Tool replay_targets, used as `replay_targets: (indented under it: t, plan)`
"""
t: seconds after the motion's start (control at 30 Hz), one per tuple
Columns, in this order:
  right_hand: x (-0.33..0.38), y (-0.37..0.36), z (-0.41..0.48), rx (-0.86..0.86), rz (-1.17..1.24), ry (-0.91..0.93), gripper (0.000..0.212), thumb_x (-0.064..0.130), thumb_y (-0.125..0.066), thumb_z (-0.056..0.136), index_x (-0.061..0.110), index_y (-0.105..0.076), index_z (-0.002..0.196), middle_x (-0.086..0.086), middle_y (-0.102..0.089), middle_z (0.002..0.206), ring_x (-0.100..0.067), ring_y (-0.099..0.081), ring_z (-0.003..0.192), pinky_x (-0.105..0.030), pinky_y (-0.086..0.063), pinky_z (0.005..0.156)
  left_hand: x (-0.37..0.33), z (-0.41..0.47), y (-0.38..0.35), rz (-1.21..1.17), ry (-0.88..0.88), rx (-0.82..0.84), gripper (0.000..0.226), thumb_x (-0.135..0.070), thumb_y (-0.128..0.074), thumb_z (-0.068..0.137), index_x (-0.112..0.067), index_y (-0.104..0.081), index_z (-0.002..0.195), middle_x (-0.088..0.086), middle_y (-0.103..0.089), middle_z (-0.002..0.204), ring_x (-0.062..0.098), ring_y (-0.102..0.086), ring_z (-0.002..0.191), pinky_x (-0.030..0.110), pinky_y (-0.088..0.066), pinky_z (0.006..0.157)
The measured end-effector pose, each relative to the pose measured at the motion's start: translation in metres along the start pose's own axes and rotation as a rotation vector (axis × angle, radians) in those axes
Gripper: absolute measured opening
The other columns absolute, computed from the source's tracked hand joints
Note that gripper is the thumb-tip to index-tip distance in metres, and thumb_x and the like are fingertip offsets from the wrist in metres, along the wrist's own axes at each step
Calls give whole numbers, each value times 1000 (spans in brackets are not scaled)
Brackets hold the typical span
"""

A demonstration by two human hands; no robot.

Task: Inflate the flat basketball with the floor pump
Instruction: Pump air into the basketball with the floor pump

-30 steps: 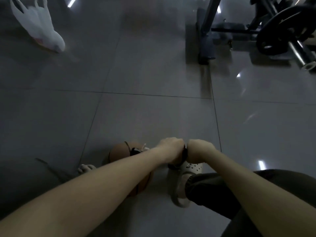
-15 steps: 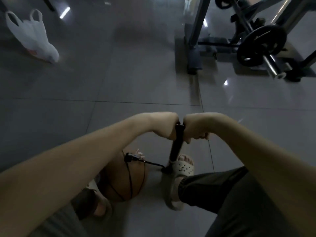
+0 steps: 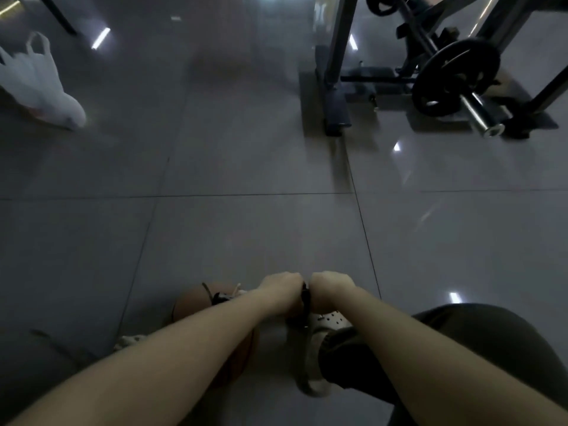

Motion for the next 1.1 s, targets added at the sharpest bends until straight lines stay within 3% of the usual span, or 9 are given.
replay_targets:
  t: [0.13,0.23,0.33,0.5,0.6,0.7,0.8,0.93,1.1]
  plan:
    - [-2,41,-36,116,125,3,15,21,-72,86,10,-61,85,-9,-66,85,-20,-58,65,-32,-54,64,-13,-31,50,17,-99,51,10,-19,-65,91,-11,-70,89,7,-68,86,27,-65,80,29,-42,61]
    - [-7,106,-81,39,157,37,12,16,-72,85,8,-65,90,-7,-59,76,-19,-53,63,-30,-51,59,-24,-60,119,-7,-169,-13,9,-14,-68,88,-11,-72,81,0,-62,69,17,-55,60,26,-41,53]
    - [-6,129,-105,-26,157,52,16,15,-71,83,6,-70,95,-6,-58,73,-20,-52,62,-31,-50,61,-30,-77,149,-38,-188,-24,13,-15,-69,85,-16,-70,72,0,-64,69,18,-55,59,31,-44,55]
    - [4,49,-48,-29,18,29,10,20,-65,90,12,-64,82,-2,-59,72,-16,-56,61,-28,-50,58,-10,-44,58,-54,-108,-89,17,-23,-66,89,-16,-62,74,-1,-60,70,22,-61,65,31,-42,54]
    - [-1,9,-13,-55,-28,35,21,25,-60,89,19,-51,71,1,-56,72,-18,-58,68,-33,-54,68,-2,-21,9,-39,-66,-130,9,-23,-66,85,-18,-59,86,7,-65,92,31,-66,91,33,-44,67]
    - [0,-9,-3,-103,-52,0,10,29,-62,85,20,-59,82,1,-62,78,-20,-63,74,-34,-57,71,2,-8,-12,-24,-50,-107,18,-24,-65,87,-14,-64,102,12,-68,110,32,-67,101,37,-48,76]
    - [3,-2,-9,-29,-27,-10,13,31,-62,88,18,-61,91,0,-63,84,-20,-64,79,-34,-57,75,2,-9,-7,-31,-69,-79,10,-24,-65,89,-19,-59,95,7,-65,99,29,-64,91,35,-44,70]
    - [3,37,-36,158,25,18,12,19,-65,90,8,-65,92,-7,-61,79,-19,-57,64,-30,-53,59,-1,-31,30,-55,-110,-30,19,-27,-66,92,-24,-55,76,-5,-57,73,20,-59,70,27,-35,53]
    - [3,129,-94,-11,93,64,9,18,-68,87,9,-68,89,-5,-58,74,-17,-52,59,-27,-50,54,-16,-81,139,-91,-213,-98,8,-18,-70,88,-14,-72,81,0,-66,75,15,-59,64,28,-45,58]
Point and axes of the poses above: each hand's wrist, its own z-axis towards the middle knuckle, its own y-axis out of the back of the hand, x = y × z, the point moved 2 cm from there along z, towards the middle knuckle
